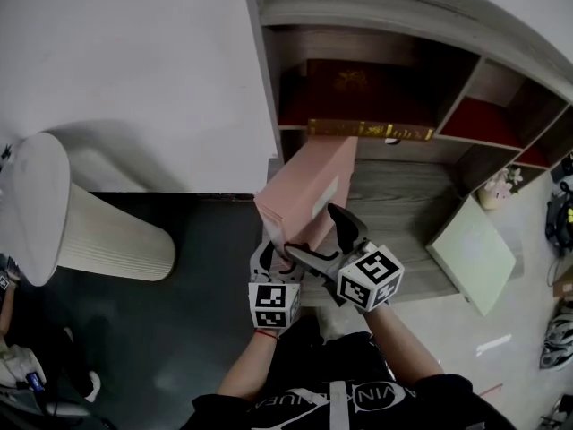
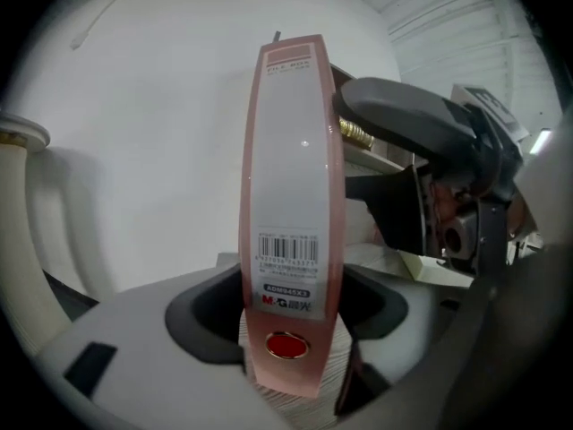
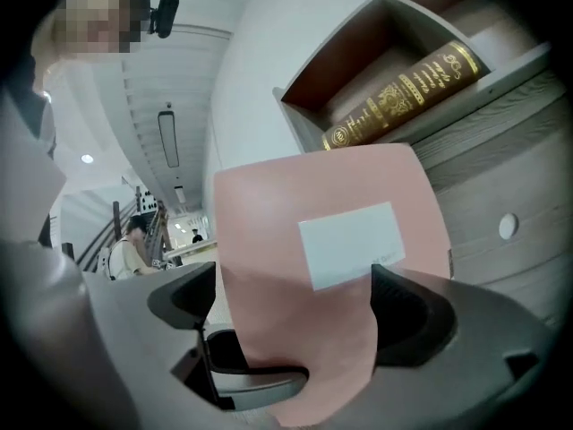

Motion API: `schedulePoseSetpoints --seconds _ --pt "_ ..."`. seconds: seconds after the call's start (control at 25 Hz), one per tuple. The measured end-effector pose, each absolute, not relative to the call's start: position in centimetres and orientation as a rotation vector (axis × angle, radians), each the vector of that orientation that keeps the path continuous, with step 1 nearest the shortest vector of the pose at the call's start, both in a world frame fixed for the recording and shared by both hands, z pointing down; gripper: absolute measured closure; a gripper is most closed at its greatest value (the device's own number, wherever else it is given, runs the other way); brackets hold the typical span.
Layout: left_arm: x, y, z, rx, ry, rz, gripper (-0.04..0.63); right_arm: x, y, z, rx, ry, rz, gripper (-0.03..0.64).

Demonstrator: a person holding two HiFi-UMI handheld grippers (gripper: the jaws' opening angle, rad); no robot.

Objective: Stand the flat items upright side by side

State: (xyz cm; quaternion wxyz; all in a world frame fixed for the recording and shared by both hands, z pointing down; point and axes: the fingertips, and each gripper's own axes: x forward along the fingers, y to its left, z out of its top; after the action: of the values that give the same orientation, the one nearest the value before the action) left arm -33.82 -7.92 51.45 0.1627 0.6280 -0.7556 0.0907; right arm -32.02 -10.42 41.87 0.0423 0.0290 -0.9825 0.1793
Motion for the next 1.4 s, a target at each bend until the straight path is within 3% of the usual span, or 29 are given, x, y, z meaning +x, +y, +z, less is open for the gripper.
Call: schedulePoseSetpoints --seconds 0.16,0.32,0.72,1.4 --pt "-32.8 -8.6 52.1 1.797 -2.133 0.329 0.299 -32.4 -10.0 43.0 0.171 -2.954 0.531 0.037" --pt "-32.3 -9.0 52.8 1.802 -2.141 0.391 0.302 -32.4 -11.1 44.1 0.304 -2.908 0.504 0.024" --pt "-32.6 -9.5 53.4 1.8 -2.225 0.556 0.308 -33.3 -11.6 44.8 0.181 -2.958 0.428 0.058" --pt "-35.1 -10.5 55.1 1.731 -2.231 0.778 0.281 -37.4 -12.3 45.4 -0.198 -3.015 0.323 0.062"
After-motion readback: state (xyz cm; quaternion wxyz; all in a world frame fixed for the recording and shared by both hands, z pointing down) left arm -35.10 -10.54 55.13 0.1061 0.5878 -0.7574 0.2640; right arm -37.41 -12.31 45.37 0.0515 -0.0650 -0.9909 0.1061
